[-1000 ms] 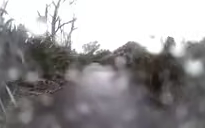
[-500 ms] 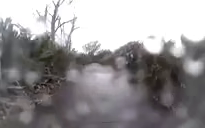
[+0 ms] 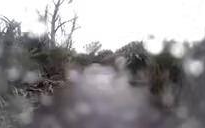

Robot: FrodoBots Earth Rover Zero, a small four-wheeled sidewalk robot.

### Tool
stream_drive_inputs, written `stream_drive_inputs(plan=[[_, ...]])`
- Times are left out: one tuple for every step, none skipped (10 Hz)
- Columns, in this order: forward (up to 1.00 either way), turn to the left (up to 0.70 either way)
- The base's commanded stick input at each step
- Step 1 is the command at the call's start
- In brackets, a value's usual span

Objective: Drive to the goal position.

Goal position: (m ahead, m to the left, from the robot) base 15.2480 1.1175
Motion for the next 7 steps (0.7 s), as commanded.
stream_drive_inputs(plan=[[1.00,0.00],[1.00,0.00],[1.00,0.00],[1.00,0.00],[1.00,0.00],[1.00,0.00],[1.00,0.00]])
